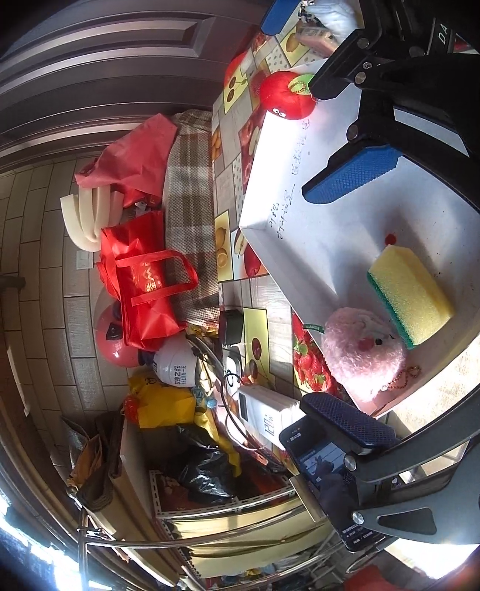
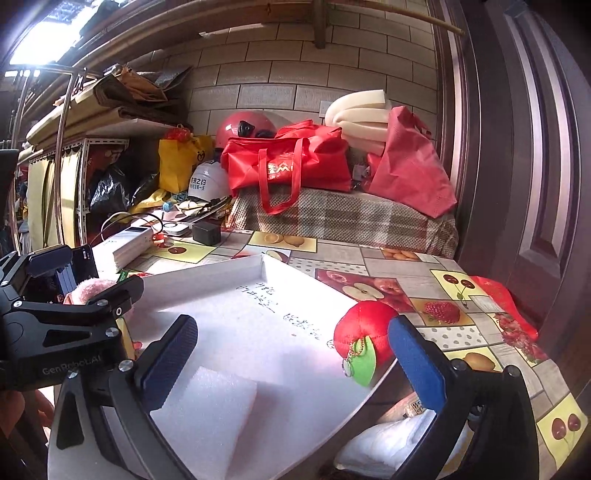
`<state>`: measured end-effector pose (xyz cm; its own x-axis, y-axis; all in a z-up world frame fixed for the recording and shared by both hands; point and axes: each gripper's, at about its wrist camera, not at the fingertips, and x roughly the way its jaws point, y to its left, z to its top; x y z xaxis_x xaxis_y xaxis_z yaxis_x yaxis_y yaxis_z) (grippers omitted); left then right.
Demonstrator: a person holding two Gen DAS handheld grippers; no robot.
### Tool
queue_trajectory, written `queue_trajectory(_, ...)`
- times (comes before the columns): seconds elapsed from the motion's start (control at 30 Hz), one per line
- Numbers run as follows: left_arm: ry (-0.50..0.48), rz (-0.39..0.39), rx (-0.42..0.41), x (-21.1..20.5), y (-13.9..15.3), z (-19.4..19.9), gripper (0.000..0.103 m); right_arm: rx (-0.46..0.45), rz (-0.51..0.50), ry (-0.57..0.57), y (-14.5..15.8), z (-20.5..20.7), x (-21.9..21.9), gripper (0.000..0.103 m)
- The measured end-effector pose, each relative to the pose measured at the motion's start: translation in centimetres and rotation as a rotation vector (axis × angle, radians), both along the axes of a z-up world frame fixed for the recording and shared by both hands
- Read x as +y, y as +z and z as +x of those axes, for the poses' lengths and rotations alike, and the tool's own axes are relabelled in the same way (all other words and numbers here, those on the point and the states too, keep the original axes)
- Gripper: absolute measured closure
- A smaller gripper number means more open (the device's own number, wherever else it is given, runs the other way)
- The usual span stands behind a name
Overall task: Organize soft objects
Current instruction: 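Open the left tool over the sponge while the right tool releases the apple plush in the tray, then move the left tool toward the white foam stick while the right tool approaches the yellow tissue pack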
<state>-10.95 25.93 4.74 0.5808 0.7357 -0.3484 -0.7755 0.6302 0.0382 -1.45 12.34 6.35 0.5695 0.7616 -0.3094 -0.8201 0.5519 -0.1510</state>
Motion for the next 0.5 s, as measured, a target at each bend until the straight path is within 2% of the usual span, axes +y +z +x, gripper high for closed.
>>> queue_trajectory(0.3, 0.04, 0.018, -0.024, -0.3, 0.2, -0.7, 0.0, -0.02, 0.016, 0.003, 0.2, -1.0, -0.9, 0.0)
queue_trajectory(0.5, 0.045, 0.003, -0.036, -0.9, 0.1, -1.4, 0.0, -0.057, 0.011, 0.034, 0.1, -2.9, -1.7, 0.0)
